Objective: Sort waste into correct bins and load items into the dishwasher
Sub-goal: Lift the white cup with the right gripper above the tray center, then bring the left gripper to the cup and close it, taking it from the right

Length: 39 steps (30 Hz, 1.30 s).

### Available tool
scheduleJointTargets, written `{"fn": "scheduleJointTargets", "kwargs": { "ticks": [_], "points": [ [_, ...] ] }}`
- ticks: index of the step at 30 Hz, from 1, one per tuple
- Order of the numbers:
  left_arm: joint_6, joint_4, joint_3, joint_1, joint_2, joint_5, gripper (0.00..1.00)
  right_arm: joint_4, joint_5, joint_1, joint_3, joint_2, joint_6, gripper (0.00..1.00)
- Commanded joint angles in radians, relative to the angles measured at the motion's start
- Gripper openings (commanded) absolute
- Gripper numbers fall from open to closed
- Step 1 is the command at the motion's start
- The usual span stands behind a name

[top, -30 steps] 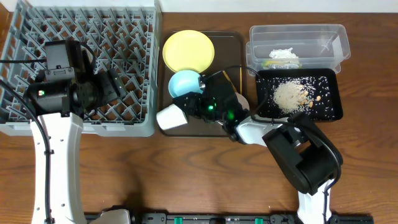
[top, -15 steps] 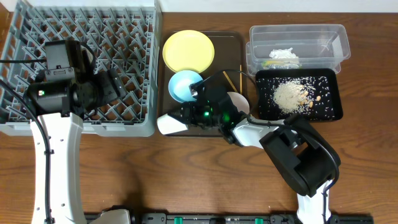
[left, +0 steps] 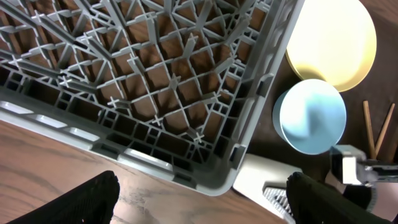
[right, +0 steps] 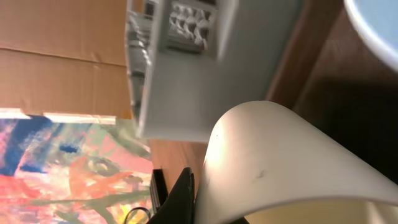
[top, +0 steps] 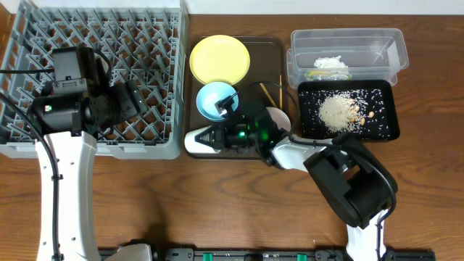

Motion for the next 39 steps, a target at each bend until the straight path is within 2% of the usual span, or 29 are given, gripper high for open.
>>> {"fn": "scheduleJointTargets", "kwargs": {
  "ticks": [1, 3, 5, 11, 19, 22, 25, 34, 39],
  "points": [
    [-0.005, -0.002, -0.005, 0.002, 0.002, 0.014, 0.94, 0.064, -0.087, -0.069, 0.002, -0.033, 0.004, 0.01],
    [0.023, 0.003, -0.005, 0.003, 0.002, 0.083, 0.96, 0.089, -0.128, -0.111, 0.002, -0.080, 0.005, 0.01],
    [0.064, 0.016, -0.005, 0.003, 0.002, 0.214, 0.97, 0.122, -0.176, -0.158, 0.002, -0.139, 0.005, 0.01],
    [0.140, 0.048, -0.005, 0.003, 0.014, 0.702, 0.98, 0.181, -0.311, -0.272, 0.002, -0.280, 0.005, 0.01],
    [0.244, 0.048, -0.005, 0.003, 0.089, 1.146, 0.98, 0.266, -0.407, -0.263, 0.002, -0.334, 0.024, 0.01],
    [0.262, 0.048, -0.005, 0.003, 0.119, 1.224, 0.98, 0.277, -0.408, -0.251, 0.002, -0.334, 0.024, 0.01],
    [0.272, 0.047, -0.005, 0.003, 0.137, 1.238, 0.98, 0.351, -0.418, -0.240, 0.002, -0.334, 0.048, 0.01],
    [0.272, 0.048, -0.005, 0.003, 0.138, 1.256, 0.98, 0.736, -0.431, -0.247, 0.004, -0.334, 0.274, 0.01],
    [0.280, 0.048, -0.005, 0.002, 0.138, 1.364, 0.99, 0.745, -0.422, -0.244, 0.005, -0.334, 0.274, 0.01]
  ]
}}
